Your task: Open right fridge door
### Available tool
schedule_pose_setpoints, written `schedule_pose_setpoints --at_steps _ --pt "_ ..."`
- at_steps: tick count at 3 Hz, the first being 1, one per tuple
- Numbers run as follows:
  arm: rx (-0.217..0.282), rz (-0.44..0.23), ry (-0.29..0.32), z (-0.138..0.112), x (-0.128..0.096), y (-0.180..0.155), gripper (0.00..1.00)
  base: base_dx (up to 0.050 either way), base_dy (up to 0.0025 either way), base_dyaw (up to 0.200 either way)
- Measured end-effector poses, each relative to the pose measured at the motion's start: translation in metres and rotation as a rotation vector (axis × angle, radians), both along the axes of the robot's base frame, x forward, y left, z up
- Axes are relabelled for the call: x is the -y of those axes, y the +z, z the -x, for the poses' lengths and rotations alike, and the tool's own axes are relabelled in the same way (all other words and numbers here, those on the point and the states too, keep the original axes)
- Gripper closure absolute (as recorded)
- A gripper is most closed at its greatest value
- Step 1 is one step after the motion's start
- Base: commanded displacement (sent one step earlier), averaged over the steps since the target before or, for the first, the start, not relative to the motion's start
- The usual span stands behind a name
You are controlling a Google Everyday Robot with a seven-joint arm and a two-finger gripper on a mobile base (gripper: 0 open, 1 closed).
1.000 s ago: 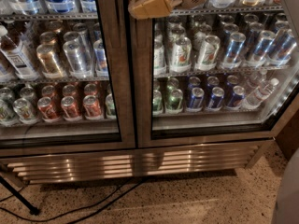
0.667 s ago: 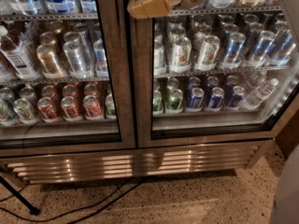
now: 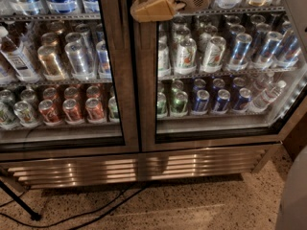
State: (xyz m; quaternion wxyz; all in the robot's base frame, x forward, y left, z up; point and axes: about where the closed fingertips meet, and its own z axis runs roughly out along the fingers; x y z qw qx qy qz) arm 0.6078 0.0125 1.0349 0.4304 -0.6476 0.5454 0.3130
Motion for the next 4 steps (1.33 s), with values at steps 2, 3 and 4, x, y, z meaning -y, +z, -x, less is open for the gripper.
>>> schedule_pose_setpoints --at_steps 2,3,4 --pt "-0.02 -0.04 -0.023 0.0059 -0.0029 0.0115 1.0 0.0 0.0 0.0" --pt "-0.02 -0.04 -0.023 0.0051 -0.0029 0.0113 1.0 0.0 0.0 0.0" --pt "-0.028 -0.043 -0.029 0.0066 -0.0043 0.0118 1.0 0.0 0.0 0.0"
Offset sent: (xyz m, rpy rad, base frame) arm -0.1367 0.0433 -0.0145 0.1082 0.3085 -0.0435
